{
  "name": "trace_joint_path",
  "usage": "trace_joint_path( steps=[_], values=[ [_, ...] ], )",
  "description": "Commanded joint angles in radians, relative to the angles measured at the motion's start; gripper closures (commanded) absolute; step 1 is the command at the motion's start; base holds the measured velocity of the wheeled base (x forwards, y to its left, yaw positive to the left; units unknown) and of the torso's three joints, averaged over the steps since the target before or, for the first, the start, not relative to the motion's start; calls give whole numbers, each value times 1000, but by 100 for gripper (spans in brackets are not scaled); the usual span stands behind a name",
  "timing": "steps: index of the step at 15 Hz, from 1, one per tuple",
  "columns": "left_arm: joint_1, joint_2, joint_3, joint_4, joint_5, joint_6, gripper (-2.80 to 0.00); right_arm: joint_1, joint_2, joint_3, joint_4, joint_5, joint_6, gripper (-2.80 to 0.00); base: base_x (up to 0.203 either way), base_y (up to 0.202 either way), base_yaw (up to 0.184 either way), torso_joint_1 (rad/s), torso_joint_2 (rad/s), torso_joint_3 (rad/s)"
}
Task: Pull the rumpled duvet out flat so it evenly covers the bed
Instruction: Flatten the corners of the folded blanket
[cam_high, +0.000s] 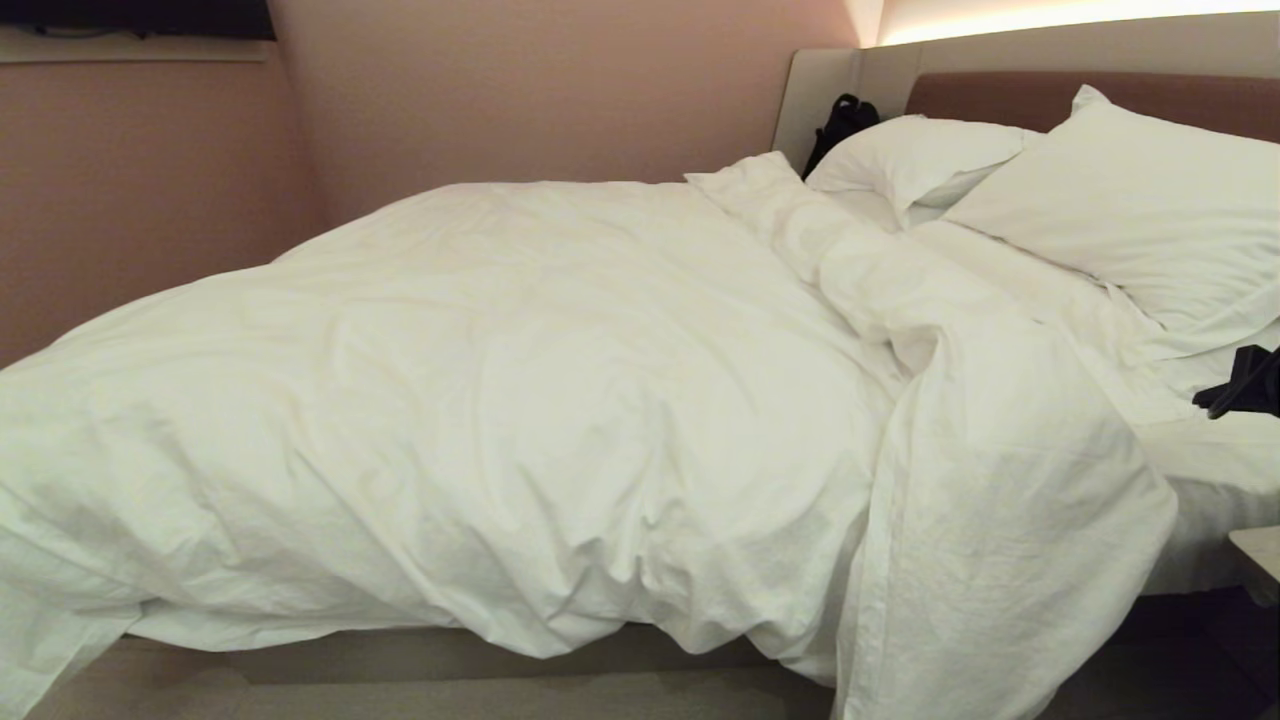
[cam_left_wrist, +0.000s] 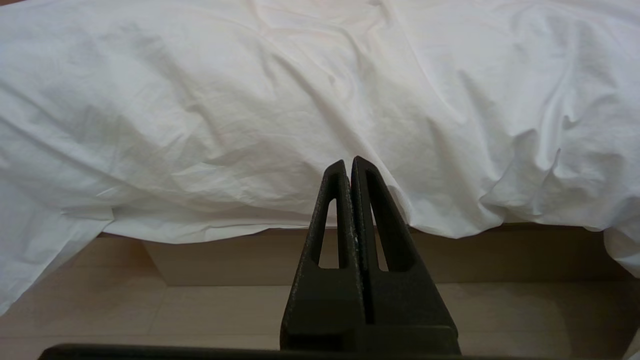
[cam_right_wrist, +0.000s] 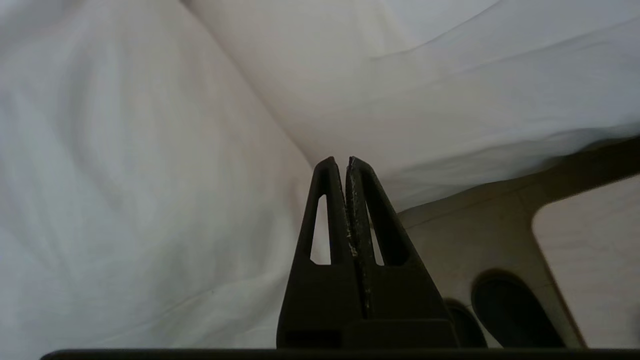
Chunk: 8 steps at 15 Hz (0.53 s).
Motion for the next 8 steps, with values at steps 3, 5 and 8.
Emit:
trace_joint_path(
  steps=[3,5,8],
  values=[
    [0,0,0,-1,1,-1,0,5,-16,56,-16,155,-51,0,0,0,0,0,0,0],
    [0,0,0,-2,1,-1,0,31,-36,91,-25,161,-80,0,0,0,0,0,0,0],
    [0,0,0,-1,1,-1,0,34,-47,90,-23,160,-86,0,0,0,0,0,0,0]
  ],
)
